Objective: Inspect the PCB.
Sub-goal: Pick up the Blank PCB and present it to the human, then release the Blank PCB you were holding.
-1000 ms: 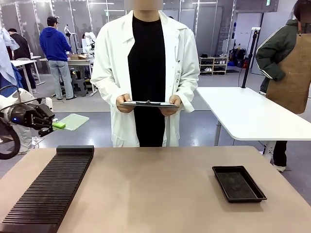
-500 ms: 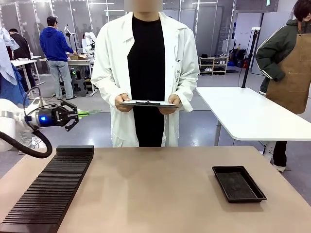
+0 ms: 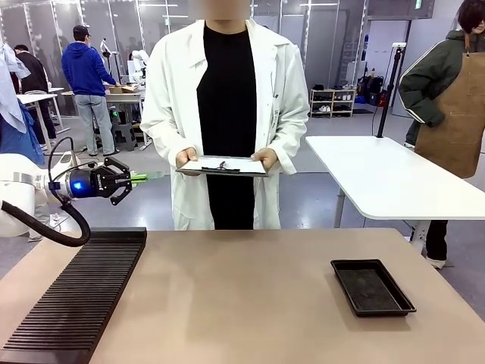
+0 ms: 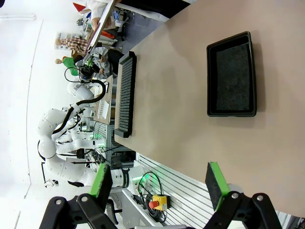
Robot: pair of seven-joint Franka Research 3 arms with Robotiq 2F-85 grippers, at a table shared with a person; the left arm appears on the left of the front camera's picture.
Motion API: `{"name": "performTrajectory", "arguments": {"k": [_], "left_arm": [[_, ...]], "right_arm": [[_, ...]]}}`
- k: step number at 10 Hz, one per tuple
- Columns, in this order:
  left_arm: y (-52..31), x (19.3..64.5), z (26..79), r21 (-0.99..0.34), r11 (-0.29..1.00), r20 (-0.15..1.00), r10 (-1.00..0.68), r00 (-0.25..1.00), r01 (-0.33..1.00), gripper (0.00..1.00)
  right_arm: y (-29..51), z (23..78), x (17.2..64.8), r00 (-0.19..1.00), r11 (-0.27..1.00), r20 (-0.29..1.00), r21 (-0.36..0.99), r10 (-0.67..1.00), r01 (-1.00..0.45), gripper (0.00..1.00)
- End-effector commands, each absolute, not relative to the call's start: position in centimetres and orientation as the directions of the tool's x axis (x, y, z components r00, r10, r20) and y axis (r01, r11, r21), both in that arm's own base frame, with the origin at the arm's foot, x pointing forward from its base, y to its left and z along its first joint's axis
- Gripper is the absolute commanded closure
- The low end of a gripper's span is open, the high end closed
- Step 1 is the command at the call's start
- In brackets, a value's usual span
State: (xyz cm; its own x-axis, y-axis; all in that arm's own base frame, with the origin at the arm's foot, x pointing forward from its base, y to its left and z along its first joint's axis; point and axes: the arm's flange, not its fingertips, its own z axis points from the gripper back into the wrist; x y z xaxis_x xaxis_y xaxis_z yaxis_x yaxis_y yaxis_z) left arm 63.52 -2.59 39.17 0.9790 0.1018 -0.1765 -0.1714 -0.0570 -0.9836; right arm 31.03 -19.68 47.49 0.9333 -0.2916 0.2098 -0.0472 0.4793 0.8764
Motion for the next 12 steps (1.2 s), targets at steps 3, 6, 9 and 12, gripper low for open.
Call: {"name": "performTrajectory", "arguments": {"k": [3, 6, 9, 12], "left_arm": [[-2.47, 63.46, 39.29, -0.980, -0.062, -0.193, 0.097, 0.977, -0.187, 0.97], [-2.47, 63.46, 39.29, -0.980, -0.062, -0.193, 0.097, 0.977, -0.187, 0.97], [-2.47, 63.46, 39.29, -0.980, -0.062, -0.193, 0.097, 0.977, -0.187, 0.97], [-2.47, 63.46, 39.29, -0.980, -0.062, -0.193, 0.097, 0.977, -0.187, 0.97]], "right_arm": [[-19.73, 47.68, 30.88, 0.936, 0.485, 0.204, 0.874, -0.287, -0.042, 0.00], [-19.73, 47.68, 30.88, 0.936, 0.485, 0.204, 0.874, -0.287, -0.042, 0.00], [-19.73, 47.68, 30.88, 0.936, 0.485, 0.204, 0.874, -0.287, -0.042, 0.00], [-19.73, 47.68, 30.88, 0.936, 0.485, 0.204, 0.874, -0.287, -0.042, 0.00]]}}
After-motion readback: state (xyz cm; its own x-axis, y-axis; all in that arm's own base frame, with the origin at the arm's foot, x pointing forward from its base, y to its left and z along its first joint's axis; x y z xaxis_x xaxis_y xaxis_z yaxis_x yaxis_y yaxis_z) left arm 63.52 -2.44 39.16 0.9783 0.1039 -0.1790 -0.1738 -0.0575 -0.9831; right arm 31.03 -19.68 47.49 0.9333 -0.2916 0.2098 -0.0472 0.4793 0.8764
